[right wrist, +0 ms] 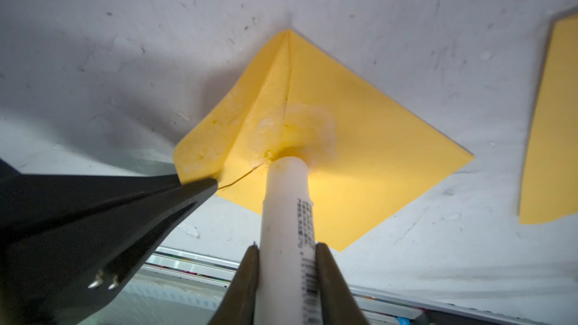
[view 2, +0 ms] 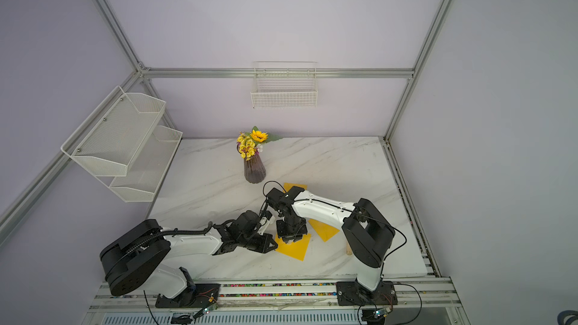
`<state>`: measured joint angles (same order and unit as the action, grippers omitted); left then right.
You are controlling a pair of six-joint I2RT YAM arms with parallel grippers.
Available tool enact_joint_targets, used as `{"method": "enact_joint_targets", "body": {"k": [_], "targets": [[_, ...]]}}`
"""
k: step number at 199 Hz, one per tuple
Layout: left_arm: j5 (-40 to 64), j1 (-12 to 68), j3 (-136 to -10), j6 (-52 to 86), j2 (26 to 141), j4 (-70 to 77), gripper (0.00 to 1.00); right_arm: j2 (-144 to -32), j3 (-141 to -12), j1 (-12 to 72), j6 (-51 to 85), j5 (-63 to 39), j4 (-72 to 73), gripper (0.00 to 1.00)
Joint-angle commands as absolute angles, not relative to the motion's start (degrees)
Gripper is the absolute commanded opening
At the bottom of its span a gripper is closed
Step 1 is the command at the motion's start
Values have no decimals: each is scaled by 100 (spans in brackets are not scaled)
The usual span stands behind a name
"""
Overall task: Seal the envelope with a glue stick
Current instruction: Apply the envelope at the center of the board.
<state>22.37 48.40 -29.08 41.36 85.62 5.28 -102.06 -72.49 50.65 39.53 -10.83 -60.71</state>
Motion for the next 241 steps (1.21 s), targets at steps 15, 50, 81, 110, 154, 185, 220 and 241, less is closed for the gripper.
{"method": "enact_joint_targets", "body": {"k": [15, 50, 81, 110, 154, 185, 220, 241], "targets": [[2241, 4869, -2863, 4121, 8697, 613, 0, -10378, -7170, 5131, 4085, -1584, -5459, 0], [2250, 4869, -2894, 4087, 8727, 556, 0, -10447, -7230, 5123, 4146, -614, -6180, 0], [2233, 4868, -2880, 4087, 8699, 581, 0, -10700, -7407, 5118, 4173, 450, -6961, 0], [2268, 4862, -2855, 4087, 8730, 674, 0, -10790, -7443, 5129, 4000, -362, -6401, 0], [2259, 4861, -2882, 4070, 8751, 616, 0, -10731, -7429, 5164, 3977, -1669, -5502, 0], [2262, 4861, -2849, 4078, 8755, 668, 0, -10766, -7533, 5122, 4030, -297, -6416, 0], [2259, 4860, -2847, 4073, 8759, 657, 0, -10890, -7559, 5105, 4136, 719, -7139, 0], [2241, 4866, -2895, 4054, 8731, 574, 0, -10998, -7613, 5106, 3971, 129, -6801, 0]]}}
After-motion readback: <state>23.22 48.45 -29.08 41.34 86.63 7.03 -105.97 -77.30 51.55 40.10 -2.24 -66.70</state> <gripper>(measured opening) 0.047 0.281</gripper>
